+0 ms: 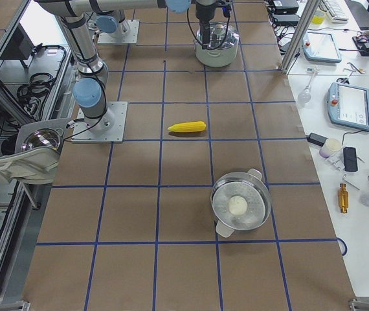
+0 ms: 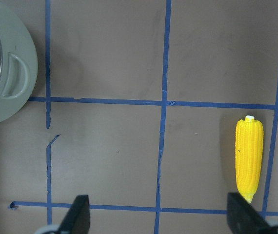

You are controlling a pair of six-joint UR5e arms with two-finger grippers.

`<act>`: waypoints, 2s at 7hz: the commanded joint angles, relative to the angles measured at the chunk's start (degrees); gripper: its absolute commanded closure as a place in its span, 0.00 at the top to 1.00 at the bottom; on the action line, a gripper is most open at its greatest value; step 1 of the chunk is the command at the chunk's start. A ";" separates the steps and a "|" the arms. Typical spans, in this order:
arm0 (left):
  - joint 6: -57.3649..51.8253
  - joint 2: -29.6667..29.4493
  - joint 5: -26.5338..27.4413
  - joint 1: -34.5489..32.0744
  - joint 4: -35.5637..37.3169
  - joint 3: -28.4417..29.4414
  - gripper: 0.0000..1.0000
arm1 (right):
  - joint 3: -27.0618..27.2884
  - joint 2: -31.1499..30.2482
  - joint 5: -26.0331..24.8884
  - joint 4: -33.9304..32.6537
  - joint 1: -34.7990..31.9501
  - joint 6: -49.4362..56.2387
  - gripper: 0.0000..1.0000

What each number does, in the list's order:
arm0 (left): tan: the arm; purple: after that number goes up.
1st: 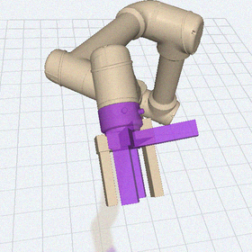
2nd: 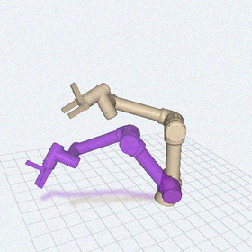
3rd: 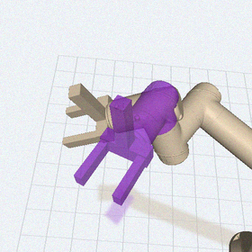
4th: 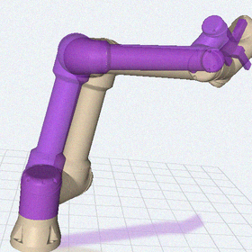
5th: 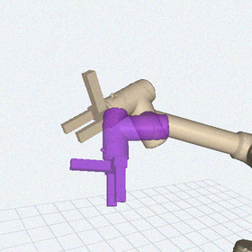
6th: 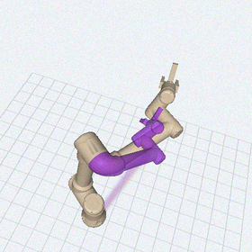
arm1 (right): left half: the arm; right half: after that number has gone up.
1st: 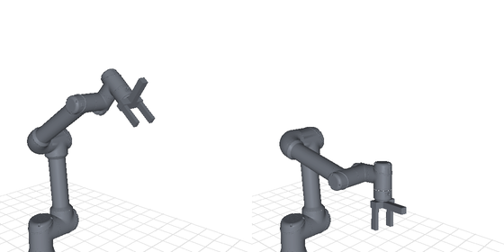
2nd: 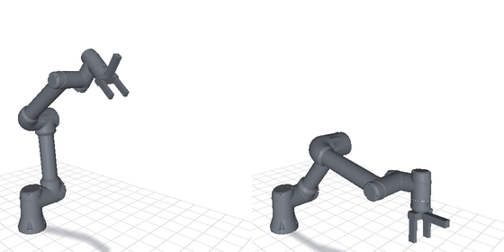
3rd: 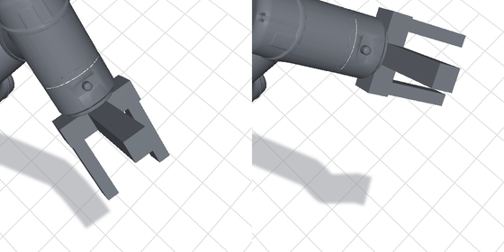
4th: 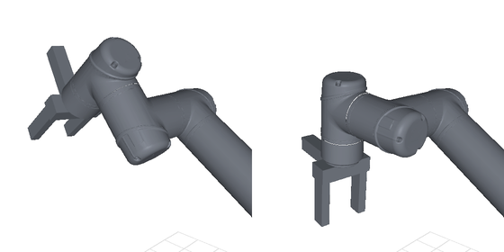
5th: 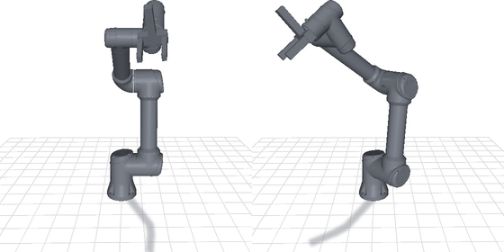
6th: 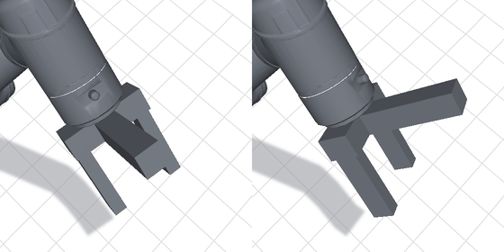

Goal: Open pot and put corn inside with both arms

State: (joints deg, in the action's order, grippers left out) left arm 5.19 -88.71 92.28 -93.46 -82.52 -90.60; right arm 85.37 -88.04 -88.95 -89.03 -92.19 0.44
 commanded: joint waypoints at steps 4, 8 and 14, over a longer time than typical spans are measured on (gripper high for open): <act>0.08 1.08 -0.26 -0.23 -0.45 0.07 1.00 | 0.06 0.15 1.13 -0.09 -0.01 -0.18 1.00; 7.18 -11.98 -1.93 -3.21 7.88 5.69 1.00 | -0.02 0.15 1.50 -0.18 -0.09 -0.18 1.00; 10.63 -23.96 -1.49 -5.68 17.57 5.35 1.00 | -0.11 0.15 1.50 -0.18 -0.18 -0.35 1.00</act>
State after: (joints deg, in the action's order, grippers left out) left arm 16.17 -111.73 90.88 -99.09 -65.37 -85.20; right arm 85.32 -87.82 -87.38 -89.20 -92.37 0.16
